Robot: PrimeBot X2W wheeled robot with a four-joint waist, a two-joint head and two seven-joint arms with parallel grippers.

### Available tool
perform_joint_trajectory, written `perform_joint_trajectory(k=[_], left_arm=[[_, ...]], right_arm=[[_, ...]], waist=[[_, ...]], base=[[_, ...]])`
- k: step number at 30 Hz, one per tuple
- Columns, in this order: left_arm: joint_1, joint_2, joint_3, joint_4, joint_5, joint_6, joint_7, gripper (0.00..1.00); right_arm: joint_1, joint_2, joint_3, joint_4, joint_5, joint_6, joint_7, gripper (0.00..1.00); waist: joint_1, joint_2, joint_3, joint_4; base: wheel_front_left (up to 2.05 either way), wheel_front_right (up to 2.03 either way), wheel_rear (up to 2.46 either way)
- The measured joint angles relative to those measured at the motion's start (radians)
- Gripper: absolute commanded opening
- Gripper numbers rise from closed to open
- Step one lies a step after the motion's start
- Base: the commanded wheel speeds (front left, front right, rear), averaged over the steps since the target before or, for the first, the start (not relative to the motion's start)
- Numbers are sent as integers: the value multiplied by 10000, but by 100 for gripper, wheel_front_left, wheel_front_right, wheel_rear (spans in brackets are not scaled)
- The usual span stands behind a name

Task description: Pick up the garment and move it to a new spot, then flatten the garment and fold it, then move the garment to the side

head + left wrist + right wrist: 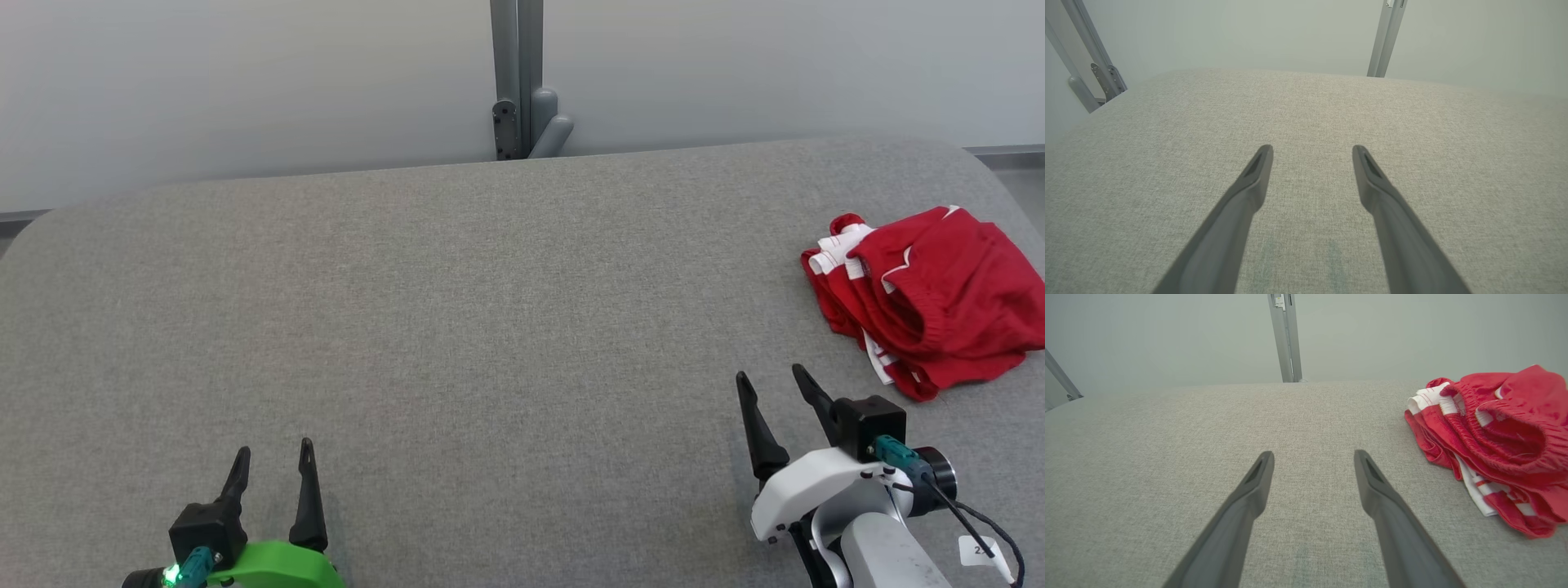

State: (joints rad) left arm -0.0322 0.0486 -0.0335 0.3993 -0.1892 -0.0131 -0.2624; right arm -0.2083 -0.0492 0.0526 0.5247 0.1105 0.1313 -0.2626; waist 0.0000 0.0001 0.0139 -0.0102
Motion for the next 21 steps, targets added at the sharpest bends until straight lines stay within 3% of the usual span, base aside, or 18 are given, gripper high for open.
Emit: perform_joint_trajectory(k=[21], left_arm=[[25,0,-48,-40,-75,-109,0,100]], right_arm=[[2,0,140,67,-77,0,0,100]], waist=[[0,0,-24,7]], base=[[0,0,0]])
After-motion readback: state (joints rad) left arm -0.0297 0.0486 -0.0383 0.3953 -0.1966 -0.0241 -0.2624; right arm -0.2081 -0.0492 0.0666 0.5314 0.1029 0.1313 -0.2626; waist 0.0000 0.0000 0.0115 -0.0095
